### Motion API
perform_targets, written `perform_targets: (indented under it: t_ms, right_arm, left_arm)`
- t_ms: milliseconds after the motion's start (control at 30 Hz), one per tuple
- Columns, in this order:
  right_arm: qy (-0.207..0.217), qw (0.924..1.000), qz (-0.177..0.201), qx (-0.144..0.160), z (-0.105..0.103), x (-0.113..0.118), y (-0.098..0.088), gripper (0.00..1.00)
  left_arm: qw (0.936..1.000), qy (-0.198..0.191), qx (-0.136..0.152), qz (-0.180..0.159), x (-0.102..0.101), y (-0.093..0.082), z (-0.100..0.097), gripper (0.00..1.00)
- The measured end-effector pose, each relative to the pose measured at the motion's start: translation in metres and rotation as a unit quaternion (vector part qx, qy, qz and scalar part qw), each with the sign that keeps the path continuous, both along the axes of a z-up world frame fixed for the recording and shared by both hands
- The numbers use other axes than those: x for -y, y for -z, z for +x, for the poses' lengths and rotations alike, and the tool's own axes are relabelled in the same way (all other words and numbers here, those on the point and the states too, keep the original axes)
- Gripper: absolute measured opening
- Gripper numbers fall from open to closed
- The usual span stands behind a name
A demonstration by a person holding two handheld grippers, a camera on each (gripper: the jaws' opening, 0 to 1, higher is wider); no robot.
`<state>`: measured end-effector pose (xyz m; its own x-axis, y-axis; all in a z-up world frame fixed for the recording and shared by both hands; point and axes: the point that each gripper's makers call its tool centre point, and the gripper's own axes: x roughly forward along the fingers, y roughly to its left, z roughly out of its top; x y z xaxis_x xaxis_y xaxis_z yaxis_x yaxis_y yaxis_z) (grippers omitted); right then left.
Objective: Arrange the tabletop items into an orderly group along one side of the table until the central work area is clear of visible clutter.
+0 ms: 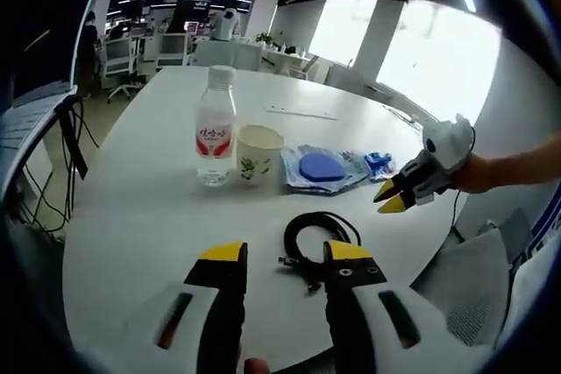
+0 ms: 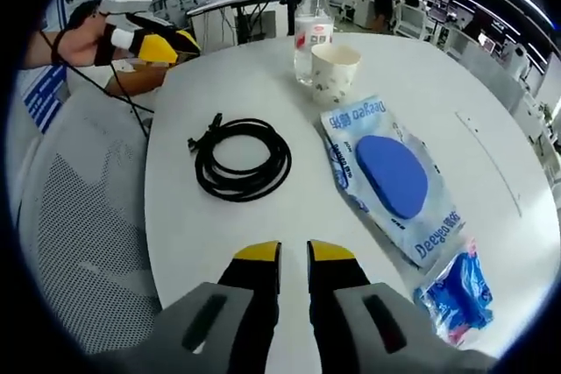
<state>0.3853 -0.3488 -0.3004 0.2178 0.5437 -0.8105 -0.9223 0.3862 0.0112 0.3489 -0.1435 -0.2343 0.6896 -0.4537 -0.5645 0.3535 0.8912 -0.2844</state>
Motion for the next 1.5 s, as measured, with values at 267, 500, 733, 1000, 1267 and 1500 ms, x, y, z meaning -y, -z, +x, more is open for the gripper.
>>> perform_targets:
  t_ms: [267, 500, 733, 1000, 1267, 1500]
  right_arm:
    - [0.005, 0.9999, 0.011, -0.005, 0.000, -0.010, -0.002, 0.09]
    - [0.014, 0.9995, 0.025, -0.010, 0.004, -0.024, -0.006, 0.09]
    - [0.032, 0.9982, 0.047, -0.016, 0.008, -0.050, -0.008, 0.11]
    - [0.039, 0.9974, 0.050, -0.032, 0.005, -0.075, 0.002, 0.14]
    - [0.052, 0.9972, 0.035, -0.040, 0.005, -0.081, 0.014, 0.14]
    - [0.063, 0.9969, 0.022, -0.042, 0.005, -0.083, 0.018, 0.16]
  left_arm:
    - [1.0000, -0.001, -0.003, -0.001, 0.000, 0.001, -0.005, 0.34]
    - [1.0000, -0.002, -0.001, -0.001, -0.003, 0.000, -0.004, 0.34]
    - [1.0000, -0.006, 0.003, -0.005, -0.002, -0.002, -0.001, 0.34]
    - [0.9999, -0.007, 0.011, -0.006, -0.003, -0.008, 0.003, 0.34]
    - [0.9998, -0.014, 0.013, -0.008, -0.008, -0.008, 0.003, 0.34]
    - [0.9997, -0.018, 0.013, -0.011, -0.014, -0.007, 0.000, 0.34]
